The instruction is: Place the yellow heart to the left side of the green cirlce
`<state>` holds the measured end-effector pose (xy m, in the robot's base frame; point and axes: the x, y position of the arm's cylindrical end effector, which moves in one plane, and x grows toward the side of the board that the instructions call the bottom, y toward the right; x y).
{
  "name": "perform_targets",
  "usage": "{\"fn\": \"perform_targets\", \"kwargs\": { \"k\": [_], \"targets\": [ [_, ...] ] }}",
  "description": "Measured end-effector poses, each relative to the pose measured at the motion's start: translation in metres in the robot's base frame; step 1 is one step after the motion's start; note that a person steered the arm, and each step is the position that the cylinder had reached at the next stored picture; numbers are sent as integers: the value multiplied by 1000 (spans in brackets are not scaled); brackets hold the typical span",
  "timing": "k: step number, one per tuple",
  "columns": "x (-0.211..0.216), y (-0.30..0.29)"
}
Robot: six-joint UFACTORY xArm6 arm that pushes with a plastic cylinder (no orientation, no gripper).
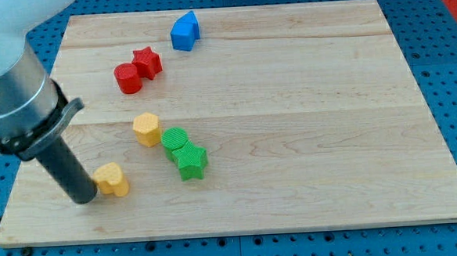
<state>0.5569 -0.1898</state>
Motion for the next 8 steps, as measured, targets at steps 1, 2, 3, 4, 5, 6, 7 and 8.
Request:
{"fn": "perform_targets", "kwargs": {
  "k": [1,2,3,4,5,6,7,8],
  "targets": [
    [-4,23],
    [22,37],
    [7,37],
    [-28,37],
    [-23,41],
    [-27,45],
    [-38,58],
    [-30,55]
  ]
}}
